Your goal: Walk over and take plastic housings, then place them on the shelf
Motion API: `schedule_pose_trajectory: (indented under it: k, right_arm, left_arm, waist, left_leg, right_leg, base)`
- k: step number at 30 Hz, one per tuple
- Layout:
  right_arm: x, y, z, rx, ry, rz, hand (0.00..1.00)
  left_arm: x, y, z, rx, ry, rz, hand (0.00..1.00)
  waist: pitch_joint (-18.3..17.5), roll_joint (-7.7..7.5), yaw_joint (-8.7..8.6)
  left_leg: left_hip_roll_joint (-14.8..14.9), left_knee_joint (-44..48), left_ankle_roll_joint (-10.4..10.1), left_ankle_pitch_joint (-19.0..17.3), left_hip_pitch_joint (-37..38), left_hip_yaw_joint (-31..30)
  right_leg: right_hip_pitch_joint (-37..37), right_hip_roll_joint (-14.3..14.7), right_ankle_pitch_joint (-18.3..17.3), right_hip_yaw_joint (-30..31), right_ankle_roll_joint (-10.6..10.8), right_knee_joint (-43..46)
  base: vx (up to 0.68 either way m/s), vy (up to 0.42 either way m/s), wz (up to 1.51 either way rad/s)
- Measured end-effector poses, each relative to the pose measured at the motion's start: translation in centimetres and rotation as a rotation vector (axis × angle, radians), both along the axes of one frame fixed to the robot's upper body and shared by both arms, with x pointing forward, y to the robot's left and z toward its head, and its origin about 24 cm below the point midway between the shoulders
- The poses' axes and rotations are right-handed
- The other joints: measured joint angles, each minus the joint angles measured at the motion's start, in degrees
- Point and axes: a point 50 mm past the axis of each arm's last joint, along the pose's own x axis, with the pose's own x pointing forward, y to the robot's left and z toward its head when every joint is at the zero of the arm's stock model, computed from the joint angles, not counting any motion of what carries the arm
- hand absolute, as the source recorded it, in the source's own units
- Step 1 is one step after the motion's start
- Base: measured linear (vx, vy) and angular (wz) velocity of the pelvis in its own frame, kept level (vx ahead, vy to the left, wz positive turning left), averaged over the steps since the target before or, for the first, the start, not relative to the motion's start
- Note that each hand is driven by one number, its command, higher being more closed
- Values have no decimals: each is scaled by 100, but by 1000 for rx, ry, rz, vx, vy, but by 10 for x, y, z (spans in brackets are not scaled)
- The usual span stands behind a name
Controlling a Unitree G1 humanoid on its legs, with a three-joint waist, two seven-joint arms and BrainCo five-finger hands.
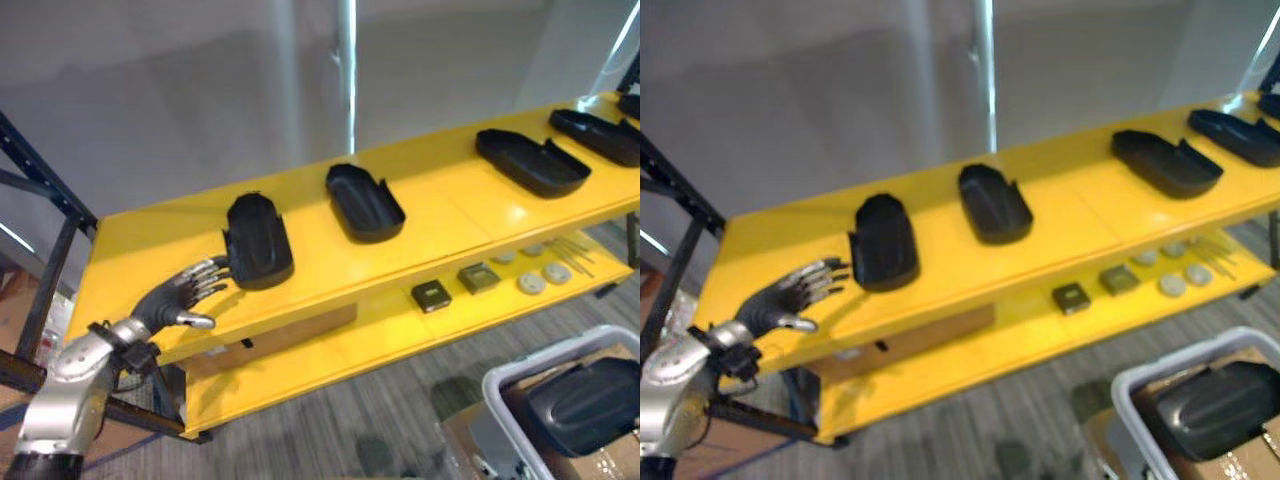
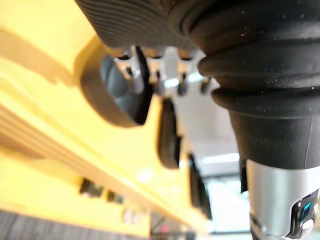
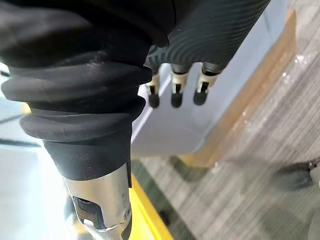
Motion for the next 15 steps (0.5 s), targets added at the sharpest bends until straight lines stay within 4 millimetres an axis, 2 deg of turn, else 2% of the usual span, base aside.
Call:
schedule_pose_trajectory:
  k: [5, 8, 15]
  right_arm:
    - [7, 3, -2, 14, -6, 26, 0]
    - [8, 2, -1, 12, -8, 25, 0]
    - [6, 0, -2, 16, 7, 17, 0]
  left_arm:
    - [15, 3, -6, 54, 75, -1, 0]
    - [20, 5, -6, 55, 96, 4, 0]
    - [37, -9, 2, 69, 148, -122, 0]
  waist:
    - [5, -6, -28]
    - [6, -7, -125]
    - [18, 11, -159]
  left_leg:
    - [-5, 9, 0, 0, 0, 2]
    - [-7, 17, 0, 0, 0, 7]
    - [5, 77, -1, -1, 5, 101]
  right_leg:
    - [8, -9, 1, -31, 0, -4]
    - [9, -15, 2, -36, 0, -3]
    - [-15, -18, 23, 7, 8, 2]
  base:
    - [0, 0, 0]
    - [0, 0, 0]
    - [-43, -4, -7]
